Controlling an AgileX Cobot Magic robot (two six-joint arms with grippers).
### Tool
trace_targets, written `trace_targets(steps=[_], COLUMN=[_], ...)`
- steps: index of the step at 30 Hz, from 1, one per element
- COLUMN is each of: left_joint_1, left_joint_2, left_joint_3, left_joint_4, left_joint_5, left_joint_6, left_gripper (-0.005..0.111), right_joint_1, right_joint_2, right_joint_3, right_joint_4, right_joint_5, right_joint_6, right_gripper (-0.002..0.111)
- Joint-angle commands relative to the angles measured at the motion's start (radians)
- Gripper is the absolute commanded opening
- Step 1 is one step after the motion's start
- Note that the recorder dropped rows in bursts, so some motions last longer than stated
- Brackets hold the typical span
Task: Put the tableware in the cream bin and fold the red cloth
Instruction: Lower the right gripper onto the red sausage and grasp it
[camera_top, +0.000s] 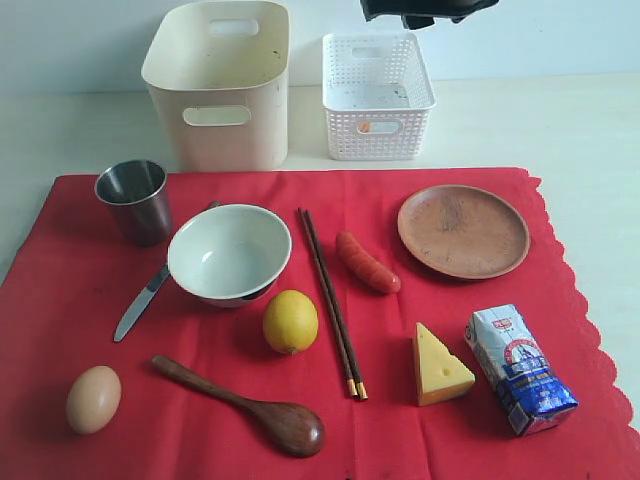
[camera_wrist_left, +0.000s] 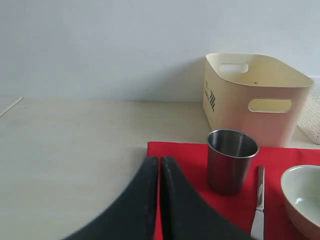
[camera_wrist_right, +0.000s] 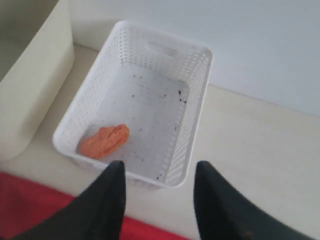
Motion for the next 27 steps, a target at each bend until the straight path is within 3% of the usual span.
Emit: trace_targets(steps=[1, 6, 15, 21, 27], left_joint_1=[0.003, 0.003, 0.003, 0.003, 0.003], left_joint_2=[-0.007, -0.007, -0.007, -0.007, -0.007], left_joint_3=[-0.001, -0.001, -0.001, -0.001, -0.001], left_joint_4=[-0.006, -0.006, -0.006, -0.006, -0.006], left_joint_5=[0.000, 0.000, 0.000, 0.000, 0.000], left_joint_6=[0.000, 0.000, 0.000, 0.000, 0.000], left_gripper=[0.004, 0.004, 0.004, 0.004, 0.004], right_joint_1=[0.034, 0.086, 0.197, 0.213, 0.213], right_joint_2=[-0.027, -0.030, -0.085, -0.129, -0.131], right_joint_3=[-0.006, 0.002, 0.186, 0.395, 0.512], right_joint_4=[0.160, 0.192, 0.192, 0.212, 0.273], right_joint_5=[0.134, 0.235, 0.219, 0.028, -0.051], right_joint_6=[-0.192, -0.198, -0.198, -0.182, -0.182], right_gripper=[0.018, 0.000, 0.000, 0.000, 0.000])
